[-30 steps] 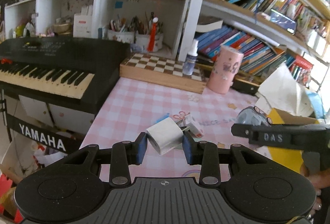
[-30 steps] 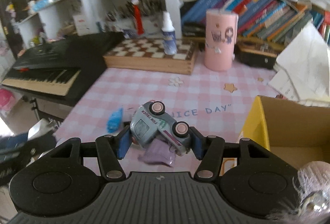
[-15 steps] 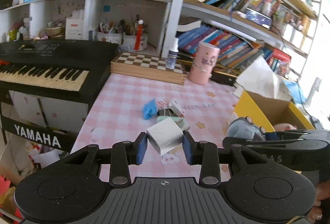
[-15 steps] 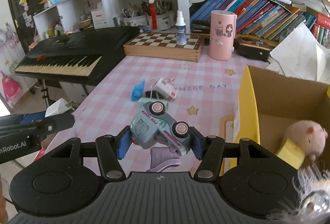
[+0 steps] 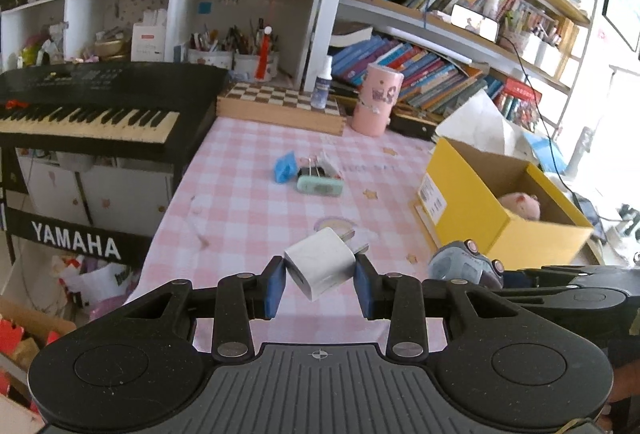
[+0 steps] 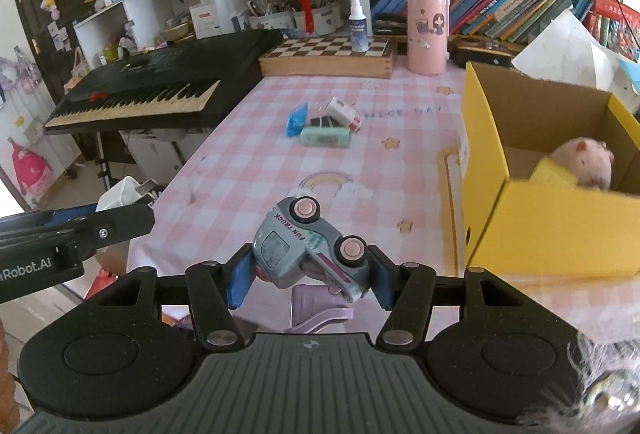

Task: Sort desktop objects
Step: 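Carry the white charger and toy car with both tools over the yellow box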

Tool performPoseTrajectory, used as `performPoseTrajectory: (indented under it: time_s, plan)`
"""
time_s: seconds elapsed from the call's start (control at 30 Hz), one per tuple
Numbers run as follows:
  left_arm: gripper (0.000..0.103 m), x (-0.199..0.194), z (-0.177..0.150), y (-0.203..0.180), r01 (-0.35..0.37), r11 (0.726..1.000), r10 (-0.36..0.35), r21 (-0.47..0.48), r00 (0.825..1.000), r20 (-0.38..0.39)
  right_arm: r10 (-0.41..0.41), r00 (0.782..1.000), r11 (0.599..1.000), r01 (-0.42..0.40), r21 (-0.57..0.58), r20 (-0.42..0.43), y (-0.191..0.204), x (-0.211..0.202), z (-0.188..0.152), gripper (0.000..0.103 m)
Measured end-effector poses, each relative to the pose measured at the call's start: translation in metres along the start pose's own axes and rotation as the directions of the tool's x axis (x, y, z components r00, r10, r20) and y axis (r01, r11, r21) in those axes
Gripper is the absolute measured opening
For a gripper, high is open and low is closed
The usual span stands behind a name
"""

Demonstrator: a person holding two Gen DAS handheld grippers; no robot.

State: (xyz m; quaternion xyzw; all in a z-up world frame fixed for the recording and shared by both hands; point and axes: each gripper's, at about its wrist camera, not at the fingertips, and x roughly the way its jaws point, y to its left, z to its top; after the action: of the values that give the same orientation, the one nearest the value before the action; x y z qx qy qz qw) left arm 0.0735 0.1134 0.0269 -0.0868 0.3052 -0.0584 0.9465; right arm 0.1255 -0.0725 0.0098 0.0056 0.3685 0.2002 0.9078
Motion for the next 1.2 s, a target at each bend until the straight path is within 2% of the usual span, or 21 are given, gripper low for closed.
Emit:
performPoseTrajectory:
  time_s: [0.33, 0.73, 1.2]
  plan:
    - [0.036, -0.017, -0.024, -0.014, 0.070, 0.997, -0.069, 0.039, 0.997, -0.041, -0.034, 0.999, 0.997, 0.036, 0.062, -0.029, 0.004, -0.029, -0.043, 0.055]
    - [0.036, -0.013, -0.032, -0.038, 0.142, 0.985, -0.136, 0.093, 0.988, -0.073, -0.100, 0.994, 0.984, 0.105, 0.143, -0.042, -0.014, -0.052, -0.066, 0.055]
    - [0.036, 0.007, -0.032, -0.077, 0.248, 0.953, -0.223, 0.175, 0.963, -0.149, -0.176, 0.980, 0.949, 0.194, 0.248, -0.092, -0.053, -0.063, -0.084, 0.055]
